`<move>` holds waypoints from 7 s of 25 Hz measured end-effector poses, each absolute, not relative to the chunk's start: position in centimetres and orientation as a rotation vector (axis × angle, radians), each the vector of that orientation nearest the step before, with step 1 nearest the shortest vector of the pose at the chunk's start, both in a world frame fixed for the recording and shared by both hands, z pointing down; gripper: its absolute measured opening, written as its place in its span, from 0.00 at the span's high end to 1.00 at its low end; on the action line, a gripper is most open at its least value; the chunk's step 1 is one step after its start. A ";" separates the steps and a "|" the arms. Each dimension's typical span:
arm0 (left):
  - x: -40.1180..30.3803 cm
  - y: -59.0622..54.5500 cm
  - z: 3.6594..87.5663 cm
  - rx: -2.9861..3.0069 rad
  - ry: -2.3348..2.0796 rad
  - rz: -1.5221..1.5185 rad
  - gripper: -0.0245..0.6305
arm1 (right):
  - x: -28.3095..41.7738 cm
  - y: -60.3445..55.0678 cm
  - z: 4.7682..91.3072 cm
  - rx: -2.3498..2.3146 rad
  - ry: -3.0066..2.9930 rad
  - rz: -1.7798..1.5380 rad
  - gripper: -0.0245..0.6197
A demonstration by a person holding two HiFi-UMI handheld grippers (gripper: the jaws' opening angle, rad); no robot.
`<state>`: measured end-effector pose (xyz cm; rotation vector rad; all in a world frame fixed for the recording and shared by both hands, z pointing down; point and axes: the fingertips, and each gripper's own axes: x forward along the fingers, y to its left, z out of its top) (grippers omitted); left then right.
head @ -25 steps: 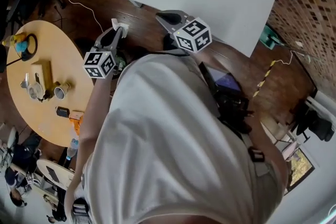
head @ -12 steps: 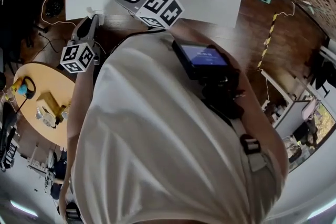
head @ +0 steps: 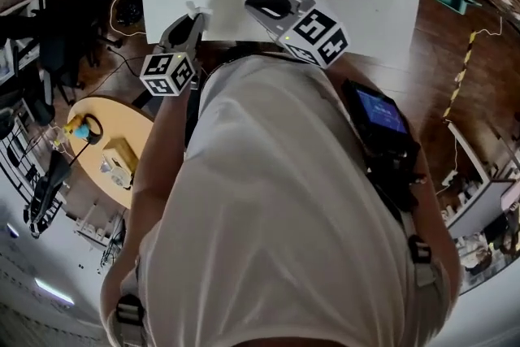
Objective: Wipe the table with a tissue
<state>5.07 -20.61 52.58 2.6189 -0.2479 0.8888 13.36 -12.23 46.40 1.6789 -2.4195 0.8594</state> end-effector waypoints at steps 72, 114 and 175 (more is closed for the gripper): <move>4.6 -29.4 61.6 2.814 -0.277 1.322 0.89 | 16.4 -14.4 45.1 2.177 -2.062 0.976 0.95; 10.9 -32.0 61.8 2.822 -0.160 1.190 0.89 | 17.4 -17.8 45.2 2.174 -2.105 1.030 0.95; 12.0 -9.2 61.7 2.761 0.717 1.472 0.89 | 23.1 -3.7 45.6 2.463 -1.901 1.076 0.95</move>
